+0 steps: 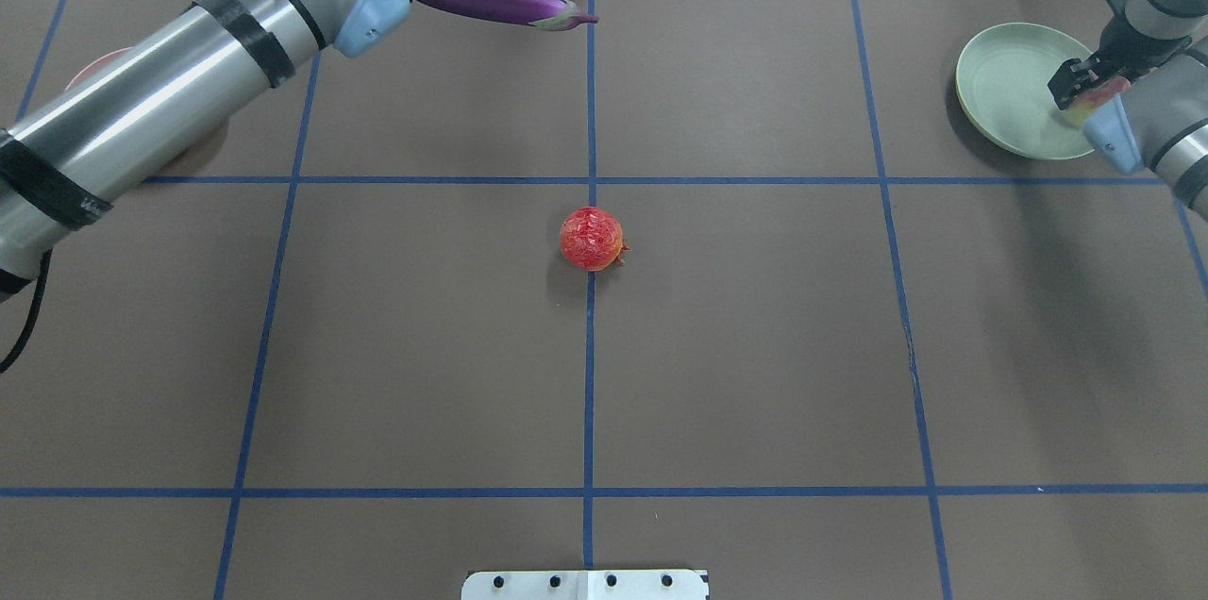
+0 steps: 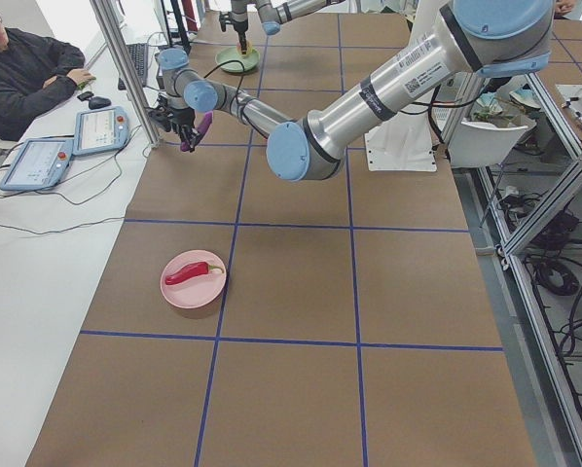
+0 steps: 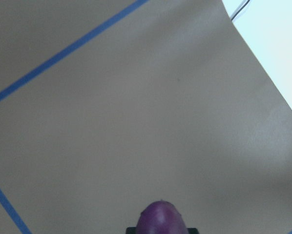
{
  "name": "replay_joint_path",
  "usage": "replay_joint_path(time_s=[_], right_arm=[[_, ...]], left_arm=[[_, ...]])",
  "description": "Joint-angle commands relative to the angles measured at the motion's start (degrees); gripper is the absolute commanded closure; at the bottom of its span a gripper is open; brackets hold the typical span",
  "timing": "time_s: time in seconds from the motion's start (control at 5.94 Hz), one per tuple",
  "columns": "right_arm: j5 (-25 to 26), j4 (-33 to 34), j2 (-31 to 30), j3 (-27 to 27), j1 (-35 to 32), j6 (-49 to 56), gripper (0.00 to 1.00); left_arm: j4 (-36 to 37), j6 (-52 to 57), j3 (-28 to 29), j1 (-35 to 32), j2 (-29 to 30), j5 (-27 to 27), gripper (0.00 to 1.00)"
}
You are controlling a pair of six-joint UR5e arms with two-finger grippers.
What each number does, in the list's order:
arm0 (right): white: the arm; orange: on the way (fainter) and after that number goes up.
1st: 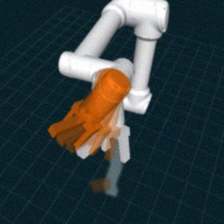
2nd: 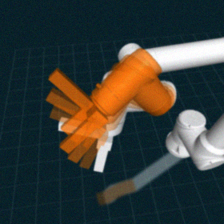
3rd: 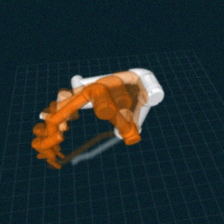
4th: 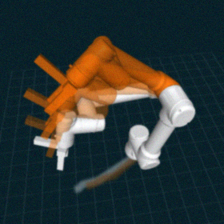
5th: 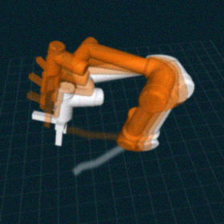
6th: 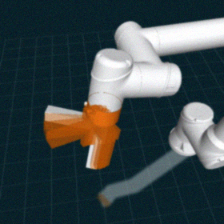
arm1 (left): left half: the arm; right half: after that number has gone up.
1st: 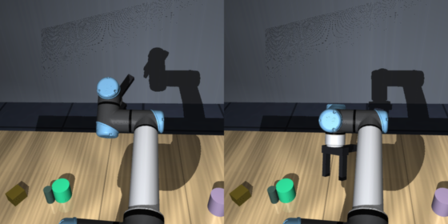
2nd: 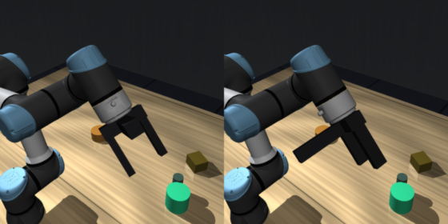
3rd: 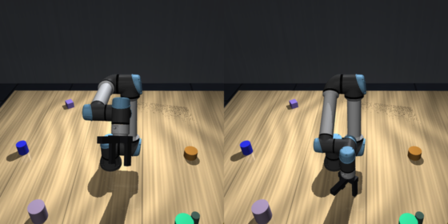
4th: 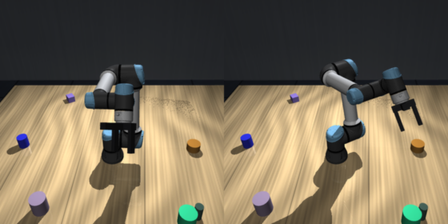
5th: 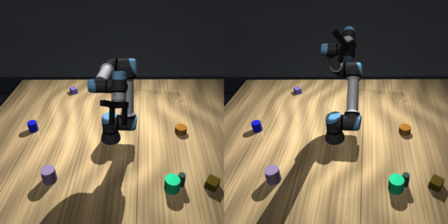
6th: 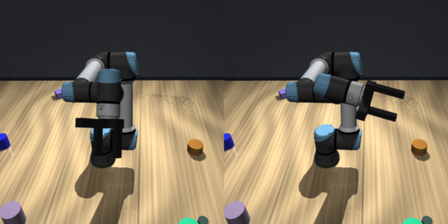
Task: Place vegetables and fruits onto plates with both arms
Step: 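Lower eggplant onto pink plate while right gripper returns toward pomegranate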
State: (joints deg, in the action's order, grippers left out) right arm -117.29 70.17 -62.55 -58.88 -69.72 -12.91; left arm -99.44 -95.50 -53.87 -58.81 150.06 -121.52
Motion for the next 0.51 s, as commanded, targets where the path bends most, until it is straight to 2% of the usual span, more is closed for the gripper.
replay_joint_path(time_s=[0.0,0.17,0.34], right_arm=[[-6.93,2.50,0.93,-2.54,-1.64,-2.19,0.00],[-11.86,8.43,1.20,-8.21,-2.08,-5.51,0.00],[-13.39,15.19,1.29,-14.97,-1.83,-10.15,0.00]], left_arm=[[0.04,13.95,5.50,-5.06,-0.29,0.05,1.00],[2.99,22.90,5.61,-6.65,-0.73,-0.29,1.00],[3.81,33.17,5.53,-8.14,-2.30,-2.12,1.00]])
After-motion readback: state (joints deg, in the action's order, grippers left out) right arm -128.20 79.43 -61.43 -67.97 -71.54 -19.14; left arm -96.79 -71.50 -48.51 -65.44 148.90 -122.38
